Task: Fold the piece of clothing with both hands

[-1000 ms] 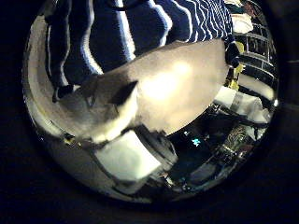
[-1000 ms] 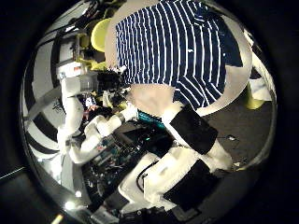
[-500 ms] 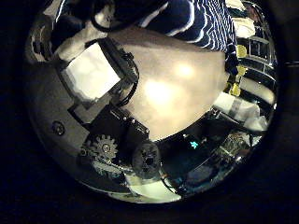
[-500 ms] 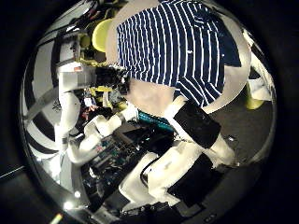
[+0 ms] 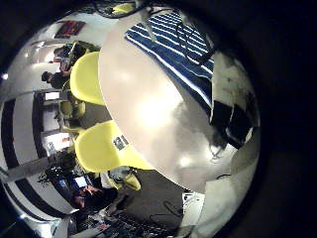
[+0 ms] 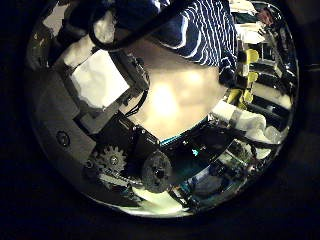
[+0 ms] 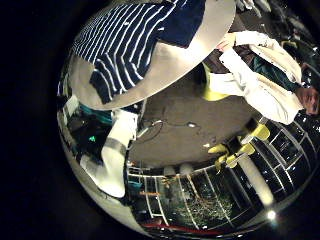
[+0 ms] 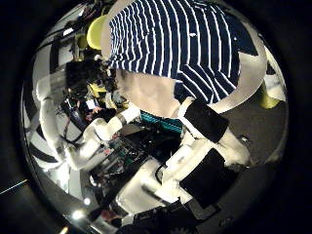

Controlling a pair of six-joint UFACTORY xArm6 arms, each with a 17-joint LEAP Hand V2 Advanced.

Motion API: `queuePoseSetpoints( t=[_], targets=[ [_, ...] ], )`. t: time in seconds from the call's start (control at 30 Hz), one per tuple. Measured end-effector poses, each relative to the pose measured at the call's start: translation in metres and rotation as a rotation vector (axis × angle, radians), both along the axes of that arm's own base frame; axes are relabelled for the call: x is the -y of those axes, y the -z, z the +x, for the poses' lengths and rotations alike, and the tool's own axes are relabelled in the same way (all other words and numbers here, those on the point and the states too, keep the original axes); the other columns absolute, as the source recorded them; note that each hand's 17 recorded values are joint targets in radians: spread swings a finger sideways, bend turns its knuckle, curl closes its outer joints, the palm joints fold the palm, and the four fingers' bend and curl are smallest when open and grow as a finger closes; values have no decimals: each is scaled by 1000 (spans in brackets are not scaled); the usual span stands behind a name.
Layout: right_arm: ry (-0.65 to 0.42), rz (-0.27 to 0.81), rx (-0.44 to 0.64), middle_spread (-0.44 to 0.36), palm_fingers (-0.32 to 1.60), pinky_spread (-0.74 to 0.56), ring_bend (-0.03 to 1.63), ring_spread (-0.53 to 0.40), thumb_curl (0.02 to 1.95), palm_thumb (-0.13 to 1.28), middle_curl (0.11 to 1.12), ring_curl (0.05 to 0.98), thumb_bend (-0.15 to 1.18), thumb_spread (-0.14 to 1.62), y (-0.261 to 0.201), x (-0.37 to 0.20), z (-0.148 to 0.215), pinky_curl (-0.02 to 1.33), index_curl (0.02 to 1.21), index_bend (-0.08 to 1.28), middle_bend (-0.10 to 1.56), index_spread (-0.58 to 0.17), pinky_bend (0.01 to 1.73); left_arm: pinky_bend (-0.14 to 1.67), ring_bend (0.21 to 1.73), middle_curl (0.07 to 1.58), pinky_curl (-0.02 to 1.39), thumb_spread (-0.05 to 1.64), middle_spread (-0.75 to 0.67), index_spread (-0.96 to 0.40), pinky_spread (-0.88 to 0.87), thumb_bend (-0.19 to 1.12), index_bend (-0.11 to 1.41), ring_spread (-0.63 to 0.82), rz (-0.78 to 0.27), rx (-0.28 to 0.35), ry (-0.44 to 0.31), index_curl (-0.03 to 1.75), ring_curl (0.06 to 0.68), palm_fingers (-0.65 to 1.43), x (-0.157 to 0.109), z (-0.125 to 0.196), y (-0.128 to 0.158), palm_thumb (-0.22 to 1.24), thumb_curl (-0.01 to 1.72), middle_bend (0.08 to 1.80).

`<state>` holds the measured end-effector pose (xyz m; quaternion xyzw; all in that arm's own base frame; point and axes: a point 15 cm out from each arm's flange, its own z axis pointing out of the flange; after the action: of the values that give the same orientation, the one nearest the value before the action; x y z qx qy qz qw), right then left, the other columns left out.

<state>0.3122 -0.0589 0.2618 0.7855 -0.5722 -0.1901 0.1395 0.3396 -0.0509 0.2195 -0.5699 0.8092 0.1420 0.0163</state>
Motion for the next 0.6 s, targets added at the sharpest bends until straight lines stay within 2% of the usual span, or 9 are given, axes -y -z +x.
queuePoseSetpoints(
  t=[0.13, 0.43, 0.6],
  targets=[
    [-67, -26, -34, -59, 240, 304, 527, 23, 407, 702, 380, 223, -25, 1164, 29, -7, -11, 204, 304, 165, 238, -361, 435, 1149, 1392, 981, 793, 1017, -574, -686, -611, -18, 510, -444, 2, -10, -5, 1075, 535, 1050, -3, 3, -1, 816, 541, 965],
    [-142, -46, -49, -67, 124, 296, 416, 92, 386, 644, 367, 204, -31, 1079, 75, -22, -14, 227, 299, 162, 204, -371, 411, 1149, 1395, 999, 795, 1018, -583, -725, -610, -18, 431, -442, -13, -56, -3, 1207, 531, 1051, -6, -6, 11, 813, 559, 956],
    [-192, -53, -71, -67, 100, 299, 391, 119, 377, 641, 363, 205, -27, 1033, 89, -40, -13, 239, 293, 157, 197, -370, 397, 1145, 1392, 1006, 795, 1021, -586, -737, -610, -18, 401, -442, -19, -49, -6, 1259, 528, 1058, -8, -3, 8, 808, 565, 949]
  ],
)
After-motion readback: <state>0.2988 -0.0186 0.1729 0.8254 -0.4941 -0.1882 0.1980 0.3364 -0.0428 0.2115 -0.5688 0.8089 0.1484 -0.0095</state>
